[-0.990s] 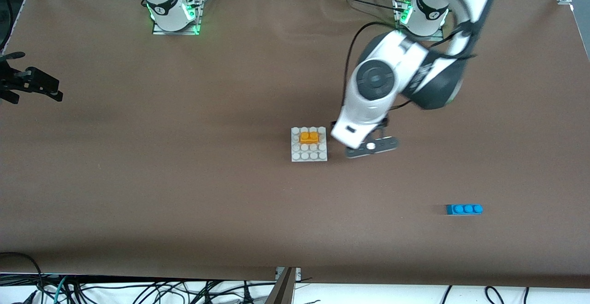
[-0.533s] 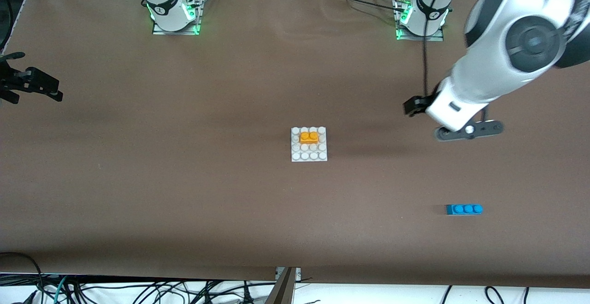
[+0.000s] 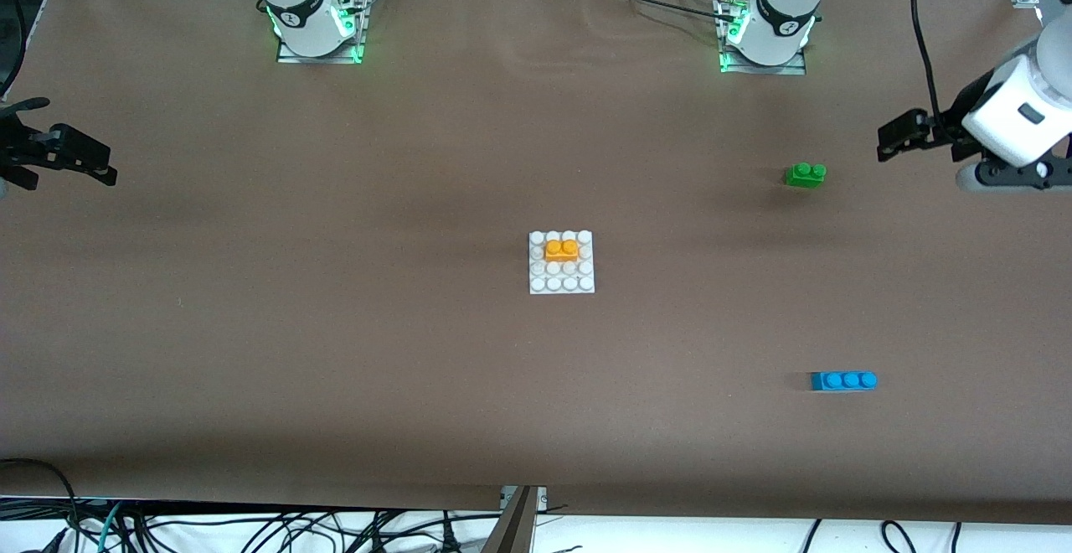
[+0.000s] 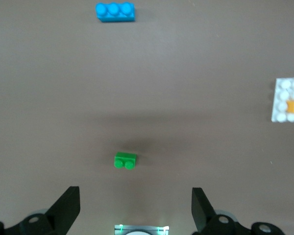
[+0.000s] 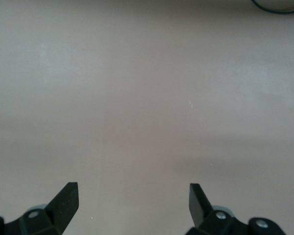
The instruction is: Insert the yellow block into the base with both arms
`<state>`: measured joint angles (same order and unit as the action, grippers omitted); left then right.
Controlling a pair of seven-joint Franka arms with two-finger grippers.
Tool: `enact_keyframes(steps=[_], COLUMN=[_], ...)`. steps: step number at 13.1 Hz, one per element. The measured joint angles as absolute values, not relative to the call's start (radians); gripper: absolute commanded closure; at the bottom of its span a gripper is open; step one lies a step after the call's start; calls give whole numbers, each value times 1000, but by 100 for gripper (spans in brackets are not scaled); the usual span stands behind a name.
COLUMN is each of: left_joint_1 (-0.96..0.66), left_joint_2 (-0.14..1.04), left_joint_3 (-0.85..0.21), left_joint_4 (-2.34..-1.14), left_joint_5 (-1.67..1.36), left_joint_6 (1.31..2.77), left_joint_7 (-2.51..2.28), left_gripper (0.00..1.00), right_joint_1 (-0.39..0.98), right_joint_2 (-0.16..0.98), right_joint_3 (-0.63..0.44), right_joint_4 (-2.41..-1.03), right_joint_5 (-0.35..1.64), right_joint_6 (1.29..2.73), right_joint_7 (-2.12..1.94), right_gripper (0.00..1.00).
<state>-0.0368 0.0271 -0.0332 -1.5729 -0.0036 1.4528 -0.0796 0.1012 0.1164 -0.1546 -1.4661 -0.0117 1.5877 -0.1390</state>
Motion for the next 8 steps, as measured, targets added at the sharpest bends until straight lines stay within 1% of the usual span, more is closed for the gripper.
enact_keyframes(steps=[4,8], left_joint_1=[-41,-40], left_joint_2=[-3,-4], left_joint_3=[-36,-36], left_joint_4=[-1649,-1656], left_joint_5=[-9,-9], left_joint_6=[1494,1494], left_joint_7=[-69,-68], left_gripper=[0,0], right_joint_1=[101,101], right_joint_2=[117,117], right_joint_3=[-154,-154], right_joint_4=[-1466,-1466], right_joint_5=[-12,-12], right_joint_6=[1588,1588], right_joint_7=[-139,-139], right_gripper=[0,0])
